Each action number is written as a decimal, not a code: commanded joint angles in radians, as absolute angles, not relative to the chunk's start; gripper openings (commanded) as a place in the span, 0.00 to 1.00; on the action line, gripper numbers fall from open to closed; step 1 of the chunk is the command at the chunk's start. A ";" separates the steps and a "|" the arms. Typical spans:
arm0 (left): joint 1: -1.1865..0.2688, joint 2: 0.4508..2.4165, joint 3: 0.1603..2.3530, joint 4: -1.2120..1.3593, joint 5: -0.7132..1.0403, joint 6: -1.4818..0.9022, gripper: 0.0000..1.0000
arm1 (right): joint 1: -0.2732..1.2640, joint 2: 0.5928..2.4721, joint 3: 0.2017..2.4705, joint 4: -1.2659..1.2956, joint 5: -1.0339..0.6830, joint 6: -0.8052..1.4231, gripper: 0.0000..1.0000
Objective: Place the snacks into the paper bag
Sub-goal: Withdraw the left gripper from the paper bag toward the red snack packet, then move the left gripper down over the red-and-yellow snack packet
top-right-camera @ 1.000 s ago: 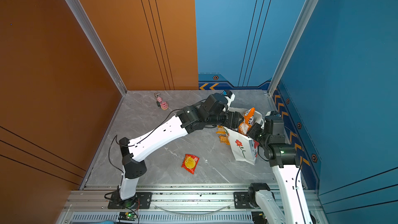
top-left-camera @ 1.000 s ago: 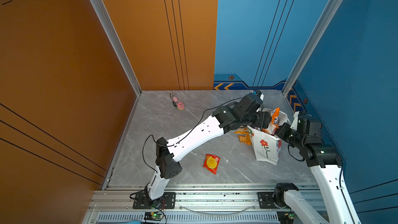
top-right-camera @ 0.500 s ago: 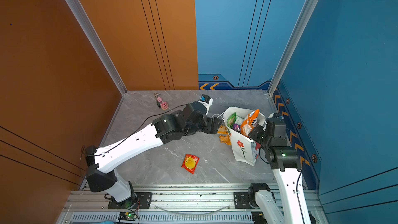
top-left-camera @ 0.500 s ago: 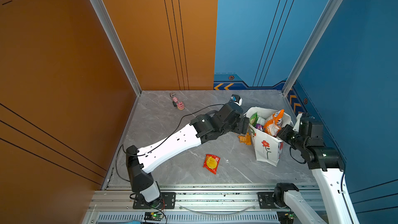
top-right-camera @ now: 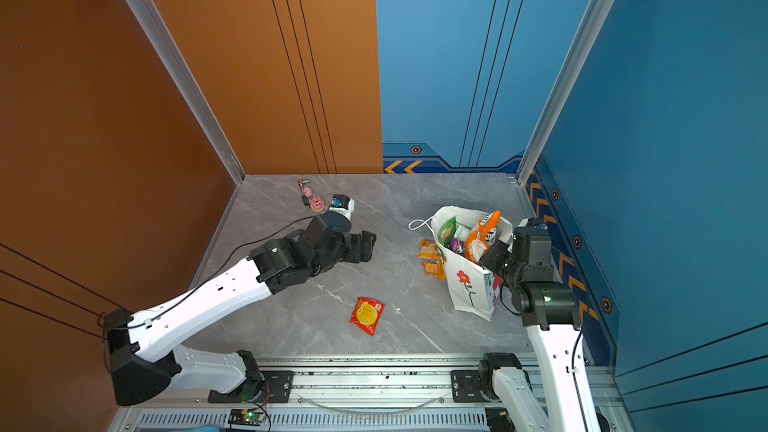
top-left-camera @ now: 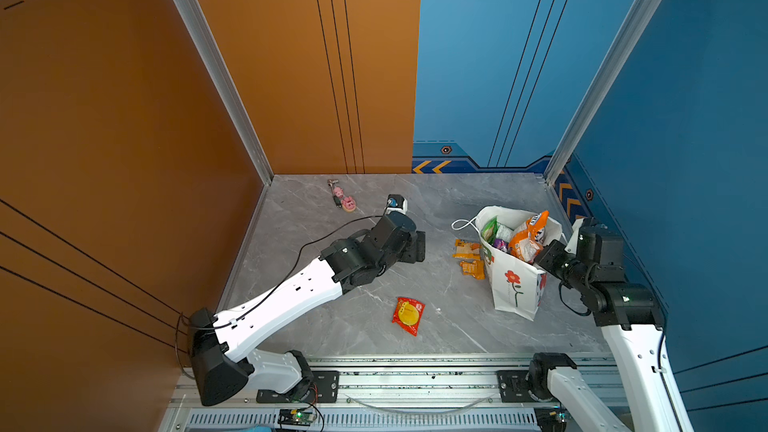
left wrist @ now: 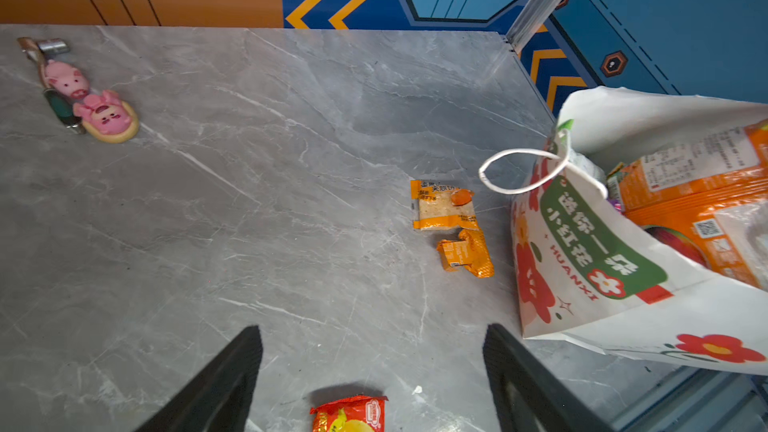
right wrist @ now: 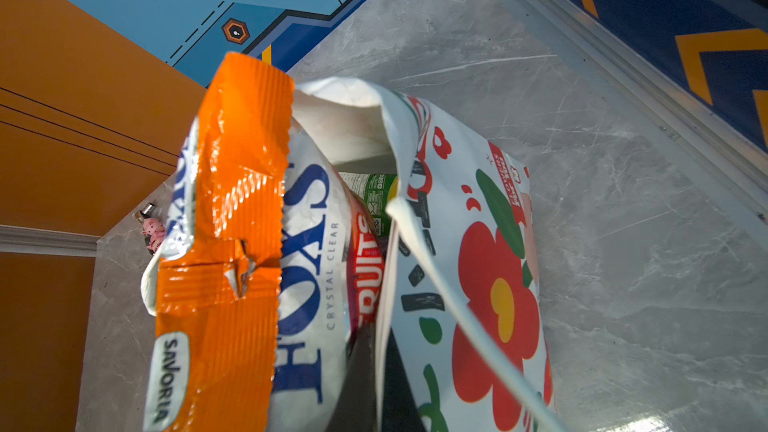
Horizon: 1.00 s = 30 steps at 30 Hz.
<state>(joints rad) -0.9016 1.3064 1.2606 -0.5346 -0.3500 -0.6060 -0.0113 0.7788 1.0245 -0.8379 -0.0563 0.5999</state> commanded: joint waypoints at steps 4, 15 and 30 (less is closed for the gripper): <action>-0.843 1.214 1.139 -0.570 -0.344 -0.647 0.85 | -0.008 0.764 1.049 -0.729 -0.013 0.574 0.00; -0.795 1.132 1.046 -0.719 -0.345 -0.651 0.85 | -0.008 0.772 1.046 -0.723 -0.014 0.572 0.00; -0.815 1.089 0.980 -0.887 -0.267 -0.678 0.85 | -0.008 0.756 1.049 -0.721 -0.017 0.567 0.00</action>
<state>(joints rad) -0.8005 1.0801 0.9966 -0.8364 -0.3077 -0.6628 -0.0113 0.7815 1.0245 -0.8375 -0.0483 0.5995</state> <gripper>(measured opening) 0.852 0.047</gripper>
